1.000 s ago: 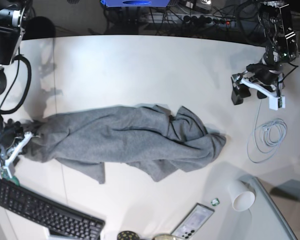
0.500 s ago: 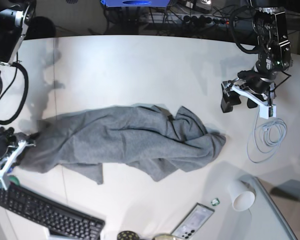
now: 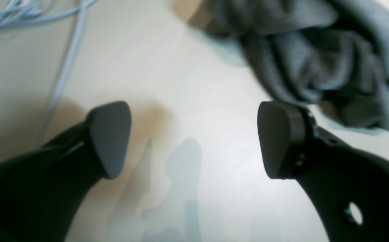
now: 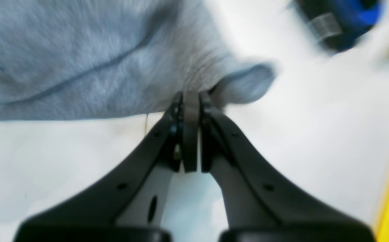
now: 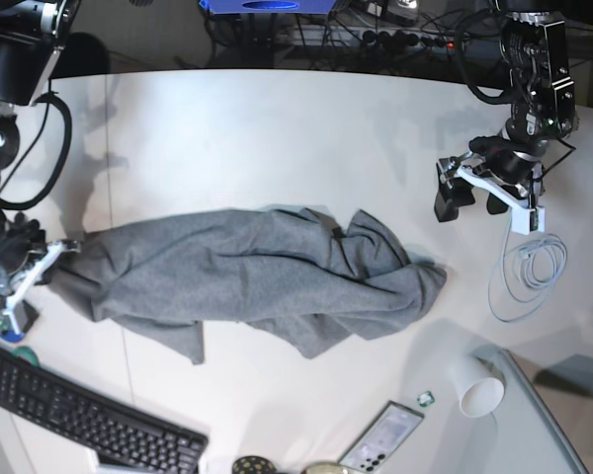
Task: Layout the t-shirt on the table in an organized manner, then fold the t-shirt properly
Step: 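Reposition the right gripper along the shirt's end and regrasp it, then lower the left gripper onto the shirt's bunched end and grasp it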
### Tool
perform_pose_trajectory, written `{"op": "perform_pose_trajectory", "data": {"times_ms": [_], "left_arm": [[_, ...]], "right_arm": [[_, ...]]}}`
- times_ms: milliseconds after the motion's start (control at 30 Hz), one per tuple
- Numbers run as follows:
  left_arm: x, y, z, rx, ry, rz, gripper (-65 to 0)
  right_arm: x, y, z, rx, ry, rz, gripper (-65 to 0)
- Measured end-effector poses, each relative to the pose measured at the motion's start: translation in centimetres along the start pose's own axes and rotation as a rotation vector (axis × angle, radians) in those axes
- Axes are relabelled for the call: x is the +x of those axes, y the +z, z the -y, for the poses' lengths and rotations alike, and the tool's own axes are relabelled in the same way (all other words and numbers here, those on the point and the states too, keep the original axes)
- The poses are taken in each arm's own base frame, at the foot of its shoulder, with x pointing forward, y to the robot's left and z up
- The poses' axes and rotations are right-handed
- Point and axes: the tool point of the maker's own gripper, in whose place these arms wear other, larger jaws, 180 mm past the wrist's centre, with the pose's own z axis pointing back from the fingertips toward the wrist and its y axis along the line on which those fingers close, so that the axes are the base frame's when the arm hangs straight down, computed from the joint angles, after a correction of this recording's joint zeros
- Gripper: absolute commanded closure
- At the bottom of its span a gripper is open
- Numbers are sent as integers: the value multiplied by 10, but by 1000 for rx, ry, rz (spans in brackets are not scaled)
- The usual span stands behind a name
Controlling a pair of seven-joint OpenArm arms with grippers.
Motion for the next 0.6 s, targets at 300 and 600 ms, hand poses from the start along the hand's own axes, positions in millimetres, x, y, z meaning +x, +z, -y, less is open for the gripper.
{"op": "perform_pose_trajectory", "data": {"times_ms": [300, 600], "left_arm": [[-1, -21, 65, -152, -62, -22, -563], [23, -51, 105, -217, 18, 30, -563]], "right_arm": [[-19, -12, 2, 15, -35, -61, -5], [-10, -10, 2, 13, -29, -33, -3]]}}
